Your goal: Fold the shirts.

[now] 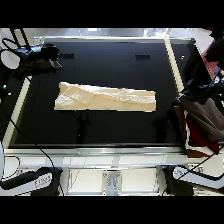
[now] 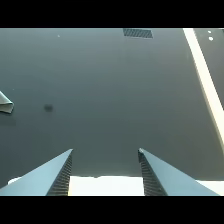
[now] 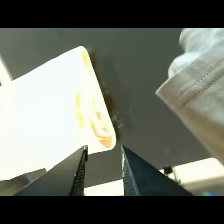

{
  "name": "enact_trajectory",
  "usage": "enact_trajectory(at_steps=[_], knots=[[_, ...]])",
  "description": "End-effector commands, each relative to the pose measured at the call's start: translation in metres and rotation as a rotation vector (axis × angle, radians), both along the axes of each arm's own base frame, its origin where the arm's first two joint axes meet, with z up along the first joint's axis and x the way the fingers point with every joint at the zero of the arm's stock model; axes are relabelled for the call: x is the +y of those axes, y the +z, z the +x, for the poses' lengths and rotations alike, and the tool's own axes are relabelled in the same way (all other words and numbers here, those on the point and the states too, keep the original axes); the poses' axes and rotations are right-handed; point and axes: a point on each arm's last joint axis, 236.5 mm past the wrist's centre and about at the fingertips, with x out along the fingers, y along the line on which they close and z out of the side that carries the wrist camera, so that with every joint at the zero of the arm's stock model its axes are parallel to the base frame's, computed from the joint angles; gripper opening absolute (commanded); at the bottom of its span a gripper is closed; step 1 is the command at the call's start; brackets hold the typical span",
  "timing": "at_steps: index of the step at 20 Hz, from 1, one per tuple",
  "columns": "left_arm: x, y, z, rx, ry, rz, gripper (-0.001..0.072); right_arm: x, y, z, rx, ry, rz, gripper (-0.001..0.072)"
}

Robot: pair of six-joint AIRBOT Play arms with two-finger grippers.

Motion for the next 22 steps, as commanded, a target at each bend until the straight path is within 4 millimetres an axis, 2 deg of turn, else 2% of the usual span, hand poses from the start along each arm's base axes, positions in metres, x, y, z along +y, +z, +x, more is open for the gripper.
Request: enact_trajectory(at_steps=[1,3,4,5,6,9,12,15,18,20,22], knots=[[0.0,-0.003,0.003,0.003,0.001,-0.002,0.0493,-0.01,-0.011,0.034,-0.085,-0.068,0.024,0.025],[0.0,-0.01,0.005,0.017,0.001,-0.001,0.0493,-0.011,0.003,0.063,-0.202,-0.127,0.037,0.0254],[0.0,-0.013,0.006,0.023,0.001,-0.001,0.0493,-0.005,0.004,0.072,-0.23,-0.114,0.04,0.0307],[-0.001,-0.017,0.008,0.031,0.0,-0.006,0.0493,0.003,-0.001,0.075,-0.231,-0.086,0.051,0.043],[-0.005,-0.021,0.009,0.042,-0.005,-0.029,0.0493,0.012,-0.012,0.076,-0.207,-0.071,0.076,0.0517],[-0.021,-0.04,0.013,0.101,-0.026,-0.123,0.0493,0.039,-0.04,0.079,-0.157,-0.013,0.198,0.0529],[-0.041,-0.069,0.019,0.168,-0.055,-0.159,0.0493,0.062,-0.069,0.072,-0.09,0.062,0.294,0.0529],[-0.074,-0.108,0.019,0.244,-0.127,-0.128,0.0493,0.075,-0.094,0.064,-0.03,0.116,0.318,0.0528],[-0.116,-0.143,0.01,0.285,-0.266,-0.029,0.049,0.088,-0.115,0.06,0.011,0.154,0.326,0.053],[-0.137,-0.157,0.005,0.304,-0.315,-0.006,0.049,0.099,-0.125,0.058,0.023,0.191,0.323,0.053],[-0.146,-0.165,0.002,0.316,-0.334,0.0,0.049,0.105,-0.13,0.057,0.03,0.214,0.319,0.053]])
